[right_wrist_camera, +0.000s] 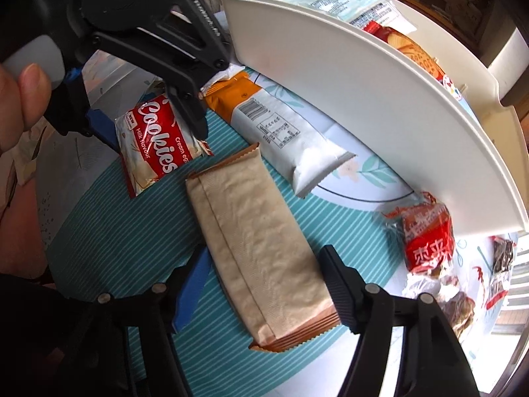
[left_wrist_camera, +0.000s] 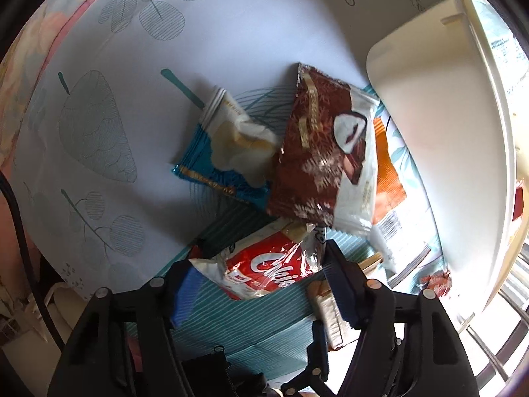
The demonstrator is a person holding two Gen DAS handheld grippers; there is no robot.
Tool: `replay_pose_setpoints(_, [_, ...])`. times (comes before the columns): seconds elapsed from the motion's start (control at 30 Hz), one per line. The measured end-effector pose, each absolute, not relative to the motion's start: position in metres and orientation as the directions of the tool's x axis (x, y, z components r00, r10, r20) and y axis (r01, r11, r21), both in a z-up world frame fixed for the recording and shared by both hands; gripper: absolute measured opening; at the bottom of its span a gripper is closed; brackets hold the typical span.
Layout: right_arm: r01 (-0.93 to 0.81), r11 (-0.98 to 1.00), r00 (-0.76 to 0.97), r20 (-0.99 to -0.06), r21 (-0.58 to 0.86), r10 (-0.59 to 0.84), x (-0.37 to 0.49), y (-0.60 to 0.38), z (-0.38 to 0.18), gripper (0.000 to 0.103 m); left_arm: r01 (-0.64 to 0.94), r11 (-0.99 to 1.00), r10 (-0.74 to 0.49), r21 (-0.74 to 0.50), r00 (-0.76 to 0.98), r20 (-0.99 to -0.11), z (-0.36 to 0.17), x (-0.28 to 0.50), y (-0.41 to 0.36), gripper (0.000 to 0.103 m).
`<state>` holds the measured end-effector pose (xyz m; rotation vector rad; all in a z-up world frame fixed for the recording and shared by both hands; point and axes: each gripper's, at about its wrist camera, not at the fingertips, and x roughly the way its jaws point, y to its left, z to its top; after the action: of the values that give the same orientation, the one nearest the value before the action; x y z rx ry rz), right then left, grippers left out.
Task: Organize snacks
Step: 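Close the right tool on the brown wafer bar while the left tool grasps the red Cookies packet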
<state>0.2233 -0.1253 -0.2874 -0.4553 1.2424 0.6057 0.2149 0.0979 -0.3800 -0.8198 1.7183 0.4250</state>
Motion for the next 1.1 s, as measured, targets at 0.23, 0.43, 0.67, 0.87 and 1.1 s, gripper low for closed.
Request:
replay_pose_setpoints(0.23, [-0.579, 0.815, 0.164, -0.978, 0.01, 0.129, 0.222, -0.131, -0.285, 0.063, -0.702, 0.702, -0.32, -0.12, -0.161, -0.934, -0.38, 0.198, 0.107, 0.061])
replay_pose_setpoints(0.43, [-0.536, 0.844, 0.15, -0.984, 0.002, 0.097, 0.216, -0.133, -0.28, 0.063, -0.68, 0.724, -0.318, -0.118, -0.177, -0.932, -0.374, 0.18, 0.113, 0.06])
replay_pose_setpoints(0.67, [-0.499, 0.866, 0.113, -0.987, 0.044, 0.115, 0.216, -0.141, -0.267, 0.061, -0.638, 0.76, -0.297, -0.12, -0.177, -0.938, -0.336, 0.171, 0.105, 0.059])
replay_pose_setpoints(0.87, [-0.472, 0.879, 0.123, -0.981, 0.075, 0.15, 0.217, -0.148, -0.244, 0.061, -0.58, 0.803, -0.277, -0.138, -0.159, -0.948, -0.299, 0.184, 0.1, 0.059])
replay_pose_setpoints(1.1, [-0.437, 0.89, 0.151, -0.965, 0.129, 0.214, 0.222, -0.161, -0.209, 0.061, -0.486, 0.857, -0.244, -0.173, -0.087, -0.966, -0.262, 0.21, 0.093, 0.059])
